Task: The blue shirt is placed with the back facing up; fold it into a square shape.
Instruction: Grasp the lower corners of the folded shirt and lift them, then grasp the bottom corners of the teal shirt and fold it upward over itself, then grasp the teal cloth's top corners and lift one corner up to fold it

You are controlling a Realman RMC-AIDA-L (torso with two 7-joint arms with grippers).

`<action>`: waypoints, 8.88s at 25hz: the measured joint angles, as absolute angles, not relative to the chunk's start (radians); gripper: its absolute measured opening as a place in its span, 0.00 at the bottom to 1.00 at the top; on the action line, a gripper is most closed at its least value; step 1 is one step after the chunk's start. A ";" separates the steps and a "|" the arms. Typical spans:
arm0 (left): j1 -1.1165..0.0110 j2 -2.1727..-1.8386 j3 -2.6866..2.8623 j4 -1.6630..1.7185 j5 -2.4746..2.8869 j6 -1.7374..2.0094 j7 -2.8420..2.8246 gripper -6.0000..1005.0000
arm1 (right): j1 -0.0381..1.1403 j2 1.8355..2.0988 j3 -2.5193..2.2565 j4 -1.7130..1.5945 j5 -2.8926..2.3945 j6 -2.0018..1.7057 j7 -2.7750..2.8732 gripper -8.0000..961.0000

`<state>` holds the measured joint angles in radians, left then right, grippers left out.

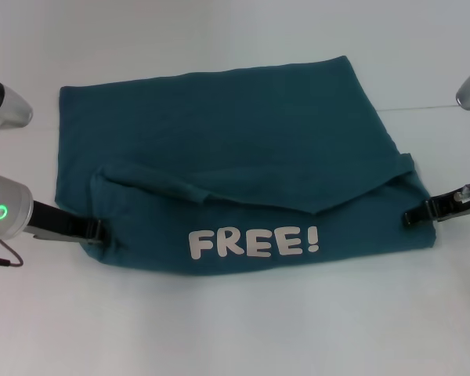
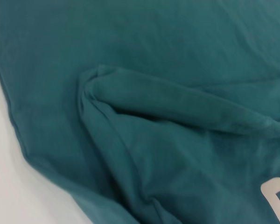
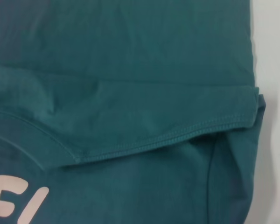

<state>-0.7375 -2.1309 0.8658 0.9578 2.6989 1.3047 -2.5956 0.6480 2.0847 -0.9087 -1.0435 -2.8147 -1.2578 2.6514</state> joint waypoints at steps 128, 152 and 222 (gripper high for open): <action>-0.783 -2.016 0.576 0.842 2.450 1.209 -2.459 0.07 | 0.761 2.002 -0.726 -1.032 -2.641 -1.309 2.466 0.04; -0.778 -2.051 0.578 0.798 2.428 1.000 -2.388 0.07 | 0.784 2.009 -0.788 -0.880 -2.628 -1.064 2.487 0.04; -0.687 -2.050 0.616 0.913 2.765 1.349 -2.653 0.89 | 0.785 2.086 -1.022 -1.051 -2.630 -1.272 2.386 0.96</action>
